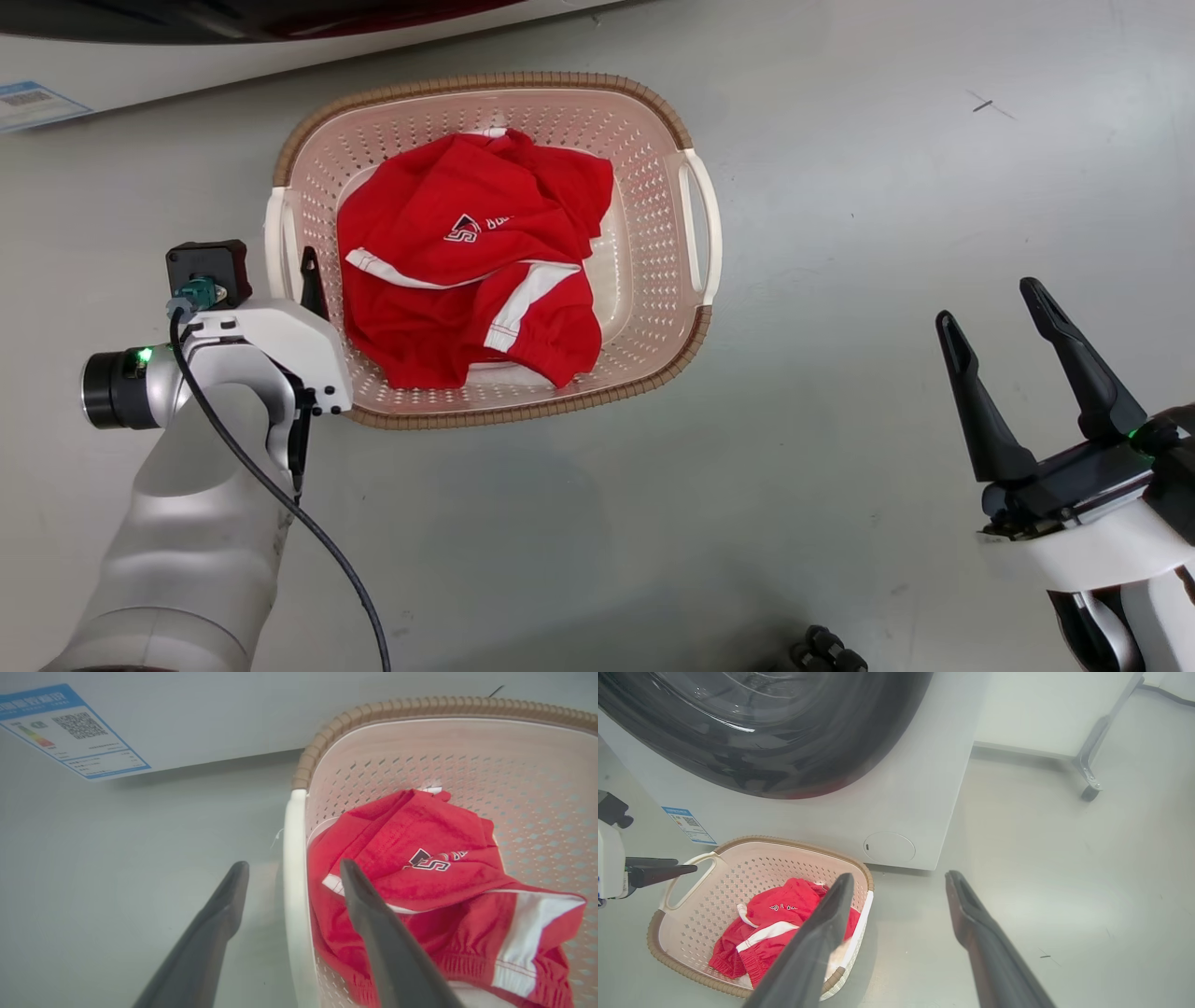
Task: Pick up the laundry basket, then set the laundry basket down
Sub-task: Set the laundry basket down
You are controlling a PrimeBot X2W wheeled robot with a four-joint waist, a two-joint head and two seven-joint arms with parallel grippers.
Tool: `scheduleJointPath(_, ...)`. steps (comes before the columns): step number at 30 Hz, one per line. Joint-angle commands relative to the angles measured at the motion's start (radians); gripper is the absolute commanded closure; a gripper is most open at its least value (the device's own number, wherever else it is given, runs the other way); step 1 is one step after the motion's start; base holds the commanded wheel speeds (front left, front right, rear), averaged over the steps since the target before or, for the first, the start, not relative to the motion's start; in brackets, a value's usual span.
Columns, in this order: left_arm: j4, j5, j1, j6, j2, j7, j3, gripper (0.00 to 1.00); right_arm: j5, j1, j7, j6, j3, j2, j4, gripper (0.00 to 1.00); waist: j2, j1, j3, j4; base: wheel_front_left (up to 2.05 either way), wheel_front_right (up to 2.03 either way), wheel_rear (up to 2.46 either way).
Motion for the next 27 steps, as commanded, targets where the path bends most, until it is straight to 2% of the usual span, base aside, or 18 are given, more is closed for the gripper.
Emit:
scheduleJointPath(1, 0.000, 0.008, -0.012, 0.000, 0.024, -0.010, 0.008, 0.00, 0.013, -0.001, -0.006, -0.004, 0.011, -0.031, -0.026, 0.00, 0.0000, 0.0000, 0.017, 0.001, 0.00, 0.00, 0.00)
scheduleJointPath(15, 0.039, -0.009, -0.039, 0.004, 0.018, 0.001, -0.006, 0.00, 0.028, -0.020, -0.006, -0.004, 0.014, -0.023, -0.019, 0.00, 0.0000, 0.0000, 0.063, -0.019, 0.00, 0.00, 0.00)
scheduleJointPath(16, 0.040, -0.012, -0.039, 0.005, 0.017, 0.003, -0.005, 0.24, 0.029, -0.021, -0.006, -0.004, 0.014, -0.023, -0.018, 0.00, 0.0000, 0.0000, 0.064, -0.019, 0.00, 0.00, 0.00)
scheduleJointPath(17, 0.041, -0.015, -0.038, 0.005, 0.016, 0.005, -0.005, 0.77, 0.029, -0.021, -0.006, -0.004, 0.013, -0.022, -0.018, 0.00, 0.0000, 0.0000, 0.065, -0.018, 0.00, 0.00, 0.00)
scheduleJointPath(18, 0.042, -0.017, -0.037, 0.006, 0.014, 0.005, -0.005, 1.00, 0.030, -0.022, -0.006, -0.004, 0.011, -0.022, -0.018, 0.00, 0.0000, 0.0000, 0.066, -0.017, 0.00, 0.00, 0.00)
scheduleJointPath(27, 0.049, -0.036, -0.023, 0.014, -0.006, 0.020, -0.007, 1.00, 0.031, -0.023, -0.006, -0.004, 0.005, -0.024, -0.014, 0.00, 0.0000, 0.0000, 0.060, 0.000, 0.00, 0.00, 0.00)
